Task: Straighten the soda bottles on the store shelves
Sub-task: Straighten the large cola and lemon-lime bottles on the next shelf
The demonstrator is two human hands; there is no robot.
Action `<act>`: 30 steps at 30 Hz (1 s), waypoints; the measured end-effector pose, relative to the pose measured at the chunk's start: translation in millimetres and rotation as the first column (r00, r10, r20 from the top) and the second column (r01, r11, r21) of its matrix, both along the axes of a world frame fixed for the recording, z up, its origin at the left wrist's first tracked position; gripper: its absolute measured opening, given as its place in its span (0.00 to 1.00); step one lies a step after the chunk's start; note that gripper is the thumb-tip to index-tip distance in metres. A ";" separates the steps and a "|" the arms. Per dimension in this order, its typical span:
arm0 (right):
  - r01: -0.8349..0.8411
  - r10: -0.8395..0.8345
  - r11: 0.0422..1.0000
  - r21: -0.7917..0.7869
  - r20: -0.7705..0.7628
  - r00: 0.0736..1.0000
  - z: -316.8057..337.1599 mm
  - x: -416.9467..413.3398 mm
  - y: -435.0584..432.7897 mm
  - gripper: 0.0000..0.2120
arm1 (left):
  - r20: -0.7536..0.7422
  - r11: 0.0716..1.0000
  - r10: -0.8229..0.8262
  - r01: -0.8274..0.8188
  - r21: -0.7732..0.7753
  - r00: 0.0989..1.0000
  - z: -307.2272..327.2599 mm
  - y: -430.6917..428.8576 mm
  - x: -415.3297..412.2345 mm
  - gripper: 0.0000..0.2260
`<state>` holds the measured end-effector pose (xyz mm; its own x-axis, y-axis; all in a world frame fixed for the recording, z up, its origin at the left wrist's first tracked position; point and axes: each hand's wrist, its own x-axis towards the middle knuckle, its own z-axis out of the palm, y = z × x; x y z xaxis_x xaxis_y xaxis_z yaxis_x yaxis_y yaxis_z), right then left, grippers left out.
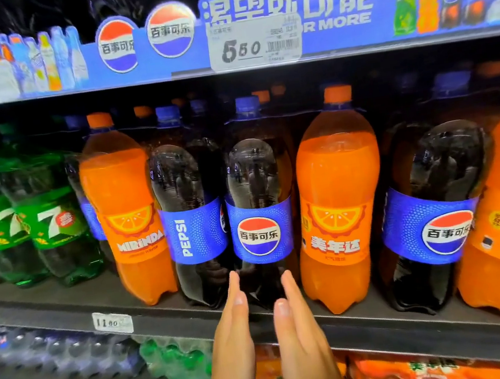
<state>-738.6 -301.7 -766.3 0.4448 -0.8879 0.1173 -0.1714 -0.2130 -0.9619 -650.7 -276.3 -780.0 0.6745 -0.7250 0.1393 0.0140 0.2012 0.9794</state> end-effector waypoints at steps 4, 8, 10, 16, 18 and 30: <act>0.132 -0.118 0.968 -0.214 0.077 0.990 -1.2 1.2 6.2 0.18 | 0.230 0.964 0.251 -0.264 0.031 0.940 -5.9 12.9 20.0 0.12; -0.093 0.097 0.984 -0.153 0.017 0.995 3.8 28.3 17.6 0.23 | 0.352 0.911 0.389 -0.412 -0.011 0.851 5.7 19.8 38.4 0.20; -0.178 0.179 0.983 -0.052 0.023 0.984 8.3 45.4 16.0 0.27 | 0.338 0.923 0.349 -0.383 0.039 0.874 9.2 22.4 39.8 0.24; -0.170 0.166 0.979 0.108 0.050 0.985 17.9 78.3 7.8 0.27 | 0.174 0.963 0.206 -0.232 0.139 0.963 18.2 34.0 43.9 0.23; -0.170 0.170 0.982 0.086 0.015 0.985 17.8 80.6 7.8 0.26 | 0.155 0.972 0.170 -0.191 0.135 0.973 21.5 36.1 45.9 0.23; -0.202 0.201 0.979 0.008 0.086 0.976 10.9 72.4 25.8 0.25 | 0.032 0.977 0.206 -0.208 0.049 0.978 26.7 24.8 78.2 0.30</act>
